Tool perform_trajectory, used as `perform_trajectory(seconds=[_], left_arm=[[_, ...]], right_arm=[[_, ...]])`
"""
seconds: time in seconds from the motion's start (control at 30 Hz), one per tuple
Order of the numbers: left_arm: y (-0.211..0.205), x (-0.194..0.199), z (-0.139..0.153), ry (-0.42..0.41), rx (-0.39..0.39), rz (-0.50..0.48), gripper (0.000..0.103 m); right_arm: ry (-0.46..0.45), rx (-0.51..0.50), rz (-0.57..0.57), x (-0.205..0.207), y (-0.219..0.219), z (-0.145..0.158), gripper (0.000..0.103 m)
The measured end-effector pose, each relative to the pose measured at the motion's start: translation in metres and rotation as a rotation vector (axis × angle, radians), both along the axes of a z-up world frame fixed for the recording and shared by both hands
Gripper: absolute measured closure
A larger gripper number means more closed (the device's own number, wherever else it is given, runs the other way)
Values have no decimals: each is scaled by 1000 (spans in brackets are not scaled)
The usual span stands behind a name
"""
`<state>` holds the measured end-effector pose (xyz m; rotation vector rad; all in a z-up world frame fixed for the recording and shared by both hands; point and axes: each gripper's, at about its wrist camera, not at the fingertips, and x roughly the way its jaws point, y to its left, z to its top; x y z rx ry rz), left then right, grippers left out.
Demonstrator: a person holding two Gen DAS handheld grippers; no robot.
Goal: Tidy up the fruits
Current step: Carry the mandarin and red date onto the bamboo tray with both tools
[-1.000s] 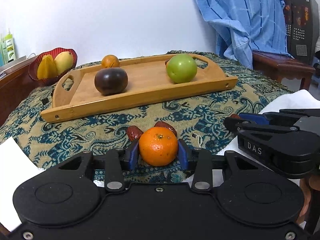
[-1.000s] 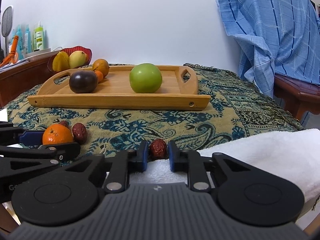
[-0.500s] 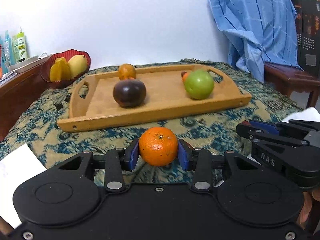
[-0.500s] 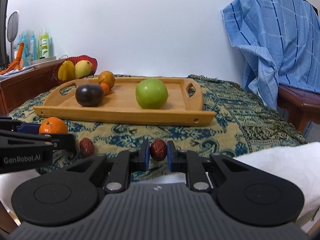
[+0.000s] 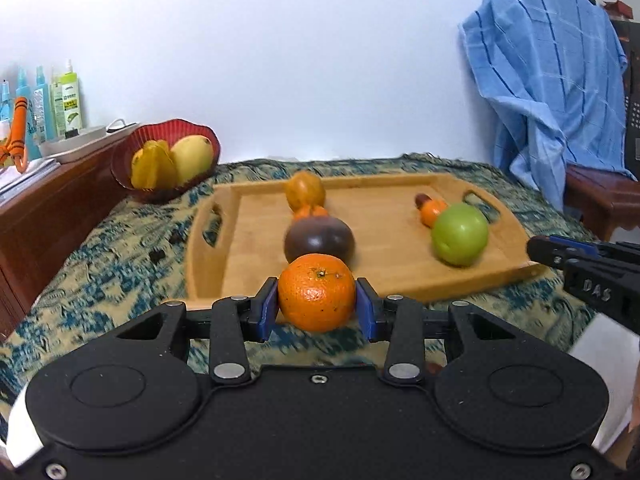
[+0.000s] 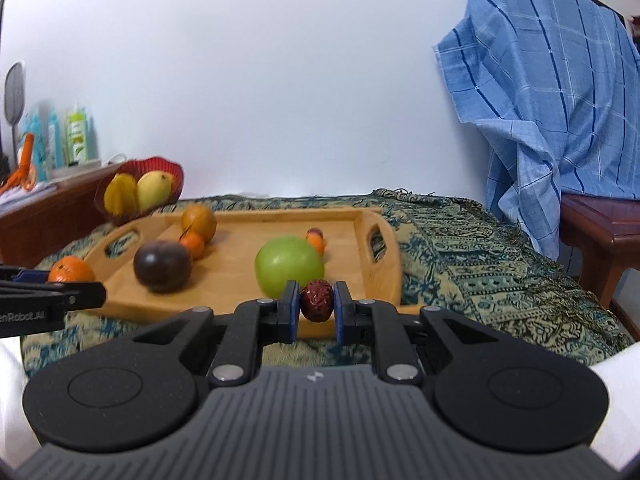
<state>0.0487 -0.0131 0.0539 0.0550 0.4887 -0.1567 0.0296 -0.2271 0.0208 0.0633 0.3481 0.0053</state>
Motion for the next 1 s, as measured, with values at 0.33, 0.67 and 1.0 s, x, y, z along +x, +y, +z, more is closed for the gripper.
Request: perform_trajectory(seconds=[0.33, 0.67, 1.0], left_arm=[[12, 56, 29, -21, -25, 11, 65], [11, 145, 50, 26, -59, 4, 65], [5, 241, 49, 161, -97, 6, 65]], right_arm=[[-21, 12, 4, 53, -13, 26, 82], [13, 29, 30, 120, -16, 36, 82], [86, 52, 43, 187, -11, 31, 82]])
